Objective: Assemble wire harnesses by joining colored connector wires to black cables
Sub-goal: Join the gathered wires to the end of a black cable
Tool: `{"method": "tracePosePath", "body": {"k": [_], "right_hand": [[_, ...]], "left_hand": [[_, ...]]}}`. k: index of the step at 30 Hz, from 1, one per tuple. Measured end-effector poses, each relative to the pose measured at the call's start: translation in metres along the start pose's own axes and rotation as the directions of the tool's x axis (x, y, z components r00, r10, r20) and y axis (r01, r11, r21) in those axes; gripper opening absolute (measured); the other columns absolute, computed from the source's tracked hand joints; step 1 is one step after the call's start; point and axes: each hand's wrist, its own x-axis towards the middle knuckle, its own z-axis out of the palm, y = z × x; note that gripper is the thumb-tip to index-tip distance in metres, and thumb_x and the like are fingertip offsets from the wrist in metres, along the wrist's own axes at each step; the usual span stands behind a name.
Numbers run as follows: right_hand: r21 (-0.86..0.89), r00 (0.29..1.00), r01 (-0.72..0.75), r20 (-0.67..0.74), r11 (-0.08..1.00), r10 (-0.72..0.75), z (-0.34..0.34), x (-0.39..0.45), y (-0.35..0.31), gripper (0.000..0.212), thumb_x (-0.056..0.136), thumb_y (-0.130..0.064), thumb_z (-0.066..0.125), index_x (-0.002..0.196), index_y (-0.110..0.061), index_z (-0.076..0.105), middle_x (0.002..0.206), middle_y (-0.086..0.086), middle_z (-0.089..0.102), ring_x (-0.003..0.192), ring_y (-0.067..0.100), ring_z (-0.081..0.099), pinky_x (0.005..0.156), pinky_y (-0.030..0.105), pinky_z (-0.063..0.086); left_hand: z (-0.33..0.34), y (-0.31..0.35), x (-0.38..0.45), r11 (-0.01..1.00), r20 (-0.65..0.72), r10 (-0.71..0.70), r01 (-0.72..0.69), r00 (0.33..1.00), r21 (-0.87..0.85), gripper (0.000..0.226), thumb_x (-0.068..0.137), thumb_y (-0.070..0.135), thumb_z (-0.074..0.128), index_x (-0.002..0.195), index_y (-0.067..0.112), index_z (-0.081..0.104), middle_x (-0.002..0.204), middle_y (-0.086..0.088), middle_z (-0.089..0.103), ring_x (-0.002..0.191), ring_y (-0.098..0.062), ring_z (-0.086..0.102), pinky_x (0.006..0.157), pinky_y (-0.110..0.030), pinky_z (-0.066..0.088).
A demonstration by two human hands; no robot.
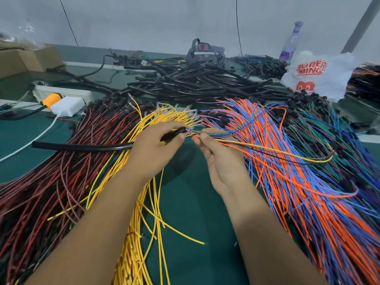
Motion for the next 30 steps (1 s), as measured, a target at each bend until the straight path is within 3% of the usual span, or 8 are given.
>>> {"method": "tracePosePath", "body": {"k": [8,13,21,26,30], "right_hand": [[-0.076,1.0,0.019,-0.014,0.997,-0.02,0.0017,0.002,0.0022,0.024,0.086,0.015,0.057,0.078,-0.007,0.063,0.072,0.001,0.065,0.065,0.013,0.065,0.073,0.025,0.057],[-0.13,1.0,0.023,-0.017,0.991,-0.026,0.0039,0.002,0.0032,0.023,0.086,0.014,0.058,0.078,-0.007,0.062,0.073,0.002,0.065,0.065,0.012,0.065,0.077,0.028,0.058],[-0.174,1.0,0.015,0.001,0.985,-0.015,0.0025,0.0005,0.0034,0.021,0.086,0.014,0.058,0.077,-0.004,0.063,0.078,0.006,0.065,0.069,0.016,0.065,0.072,0.025,0.056],[-0.138,1.0,0.021,-0.006,0.99,-0.022,0.0014,0.0003,0.0023,0.02,0.086,0.014,0.058,0.079,-0.003,0.064,0.077,0.007,0.066,0.068,0.015,0.066,0.073,0.026,0.057],[-0.16,1.0,0.018,-0.017,0.987,-0.021,-0.0008,0.0,0.0014,0.014,0.086,0.013,0.059,0.083,0.001,0.064,0.08,0.012,0.066,0.069,0.019,0.067,0.07,0.024,0.056]], "left_hand": [[-0.0033,-0.0036,-0.0001,0.981,-0.02,0.081,-0.076,0.996,0.179,0.02,0.085,0.034,0.056,0.1,0.033,0.069,0.09,0.016,0.066,0.087,-0.005,0.055,0.08,-0.035,0.048],[-0.0033,-0.0033,0.0,0.956,-0.011,0.097,-0.091,0.995,0.279,0.021,0.089,0.034,0.057,0.108,0.034,0.067,0.095,0.01,0.063,0.098,-0.015,0.053,0.088,-0.043,0.043],[-0.0018,-0.0029,-0.0002,0.906,0.008,0.148,-0.138,0.989,0.399,0.022,0.089,0.029,0.064,0.11,0.036,0.068,0.092,0.008,0.058,0.101,-0.017,0.046,0.082,-0.028,0.02],[-0.0013,-0.0017,0.0008,0.915,0.055,0.173,-0.181,0.983,0.36,0.028,0.086,0.04,0.055,0.106,0.029,0.07,0.083,0.006,0.061,0.089,-0.02,0.05,0.08,-0.041,0.041],[0.0004,-0.0038,0.002,0.904,0.108,0.194,-0.22,0.975,0.366,0.028,0.09,0.042,0.049,0.098,0.025,0.07,0.074,0.004,0.061,0.079,-0.02,0.047,0.072,-0.044,0.043]]}}
